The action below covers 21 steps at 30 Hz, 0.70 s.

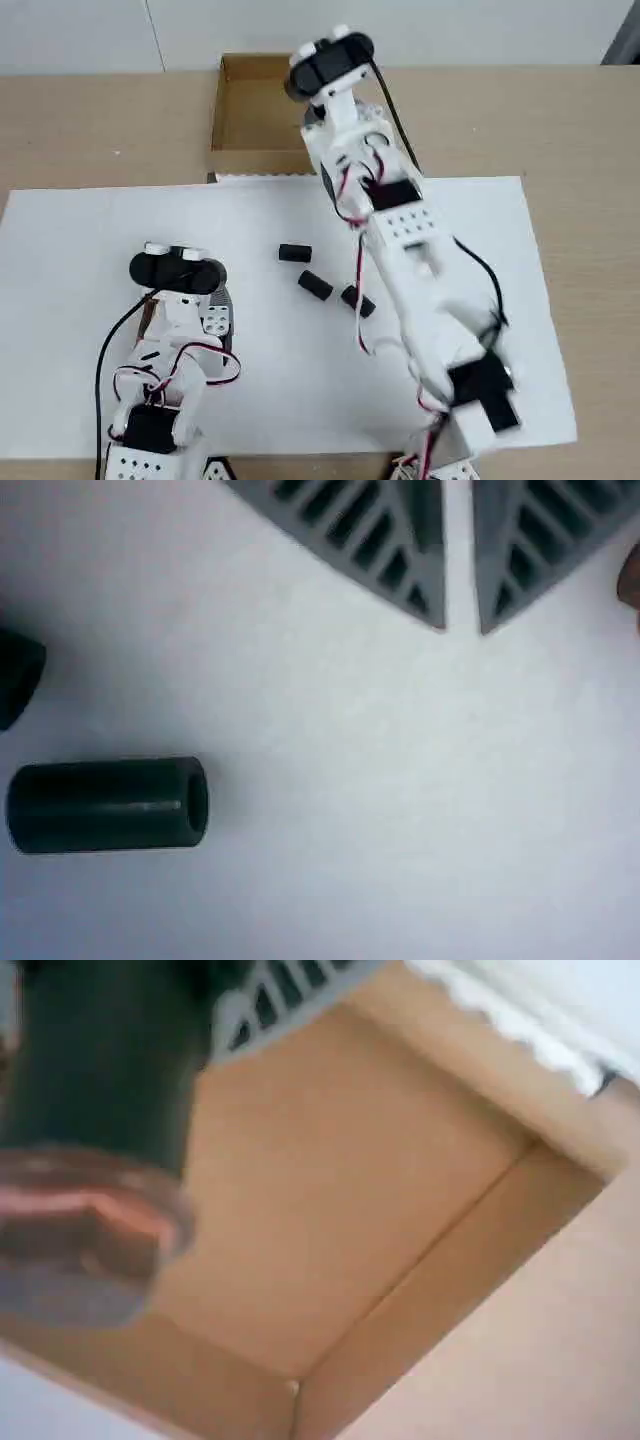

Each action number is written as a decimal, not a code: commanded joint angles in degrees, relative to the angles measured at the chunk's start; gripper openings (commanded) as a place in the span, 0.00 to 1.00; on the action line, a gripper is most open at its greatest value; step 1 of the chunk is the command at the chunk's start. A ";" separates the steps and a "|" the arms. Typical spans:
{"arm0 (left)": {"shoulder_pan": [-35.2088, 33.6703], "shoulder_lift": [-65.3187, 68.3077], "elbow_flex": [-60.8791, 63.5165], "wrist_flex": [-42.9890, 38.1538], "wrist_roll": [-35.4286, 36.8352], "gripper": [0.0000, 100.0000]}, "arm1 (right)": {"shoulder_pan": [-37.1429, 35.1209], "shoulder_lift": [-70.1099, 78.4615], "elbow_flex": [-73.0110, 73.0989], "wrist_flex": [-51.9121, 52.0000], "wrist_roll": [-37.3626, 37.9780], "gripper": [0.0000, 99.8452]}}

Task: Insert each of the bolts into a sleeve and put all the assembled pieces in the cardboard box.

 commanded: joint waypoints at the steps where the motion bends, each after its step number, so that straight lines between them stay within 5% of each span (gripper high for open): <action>1: -0.53 -0.26 -0.22 -1.14 -0.09 0.00 | 0.31 7.25 -12.57 -1.80 0.79 0.00; 13: -0.53 -0.44 -0.22 0.00 -0.09 0.00 | 0.13 30.02 -30.07 -1.19 0.88 0.01; 21: -0.53 -0.44 -0.22 0.00 -0.09 0.00 | 0.04 30.99 -31.03 3.91 0.88 0.14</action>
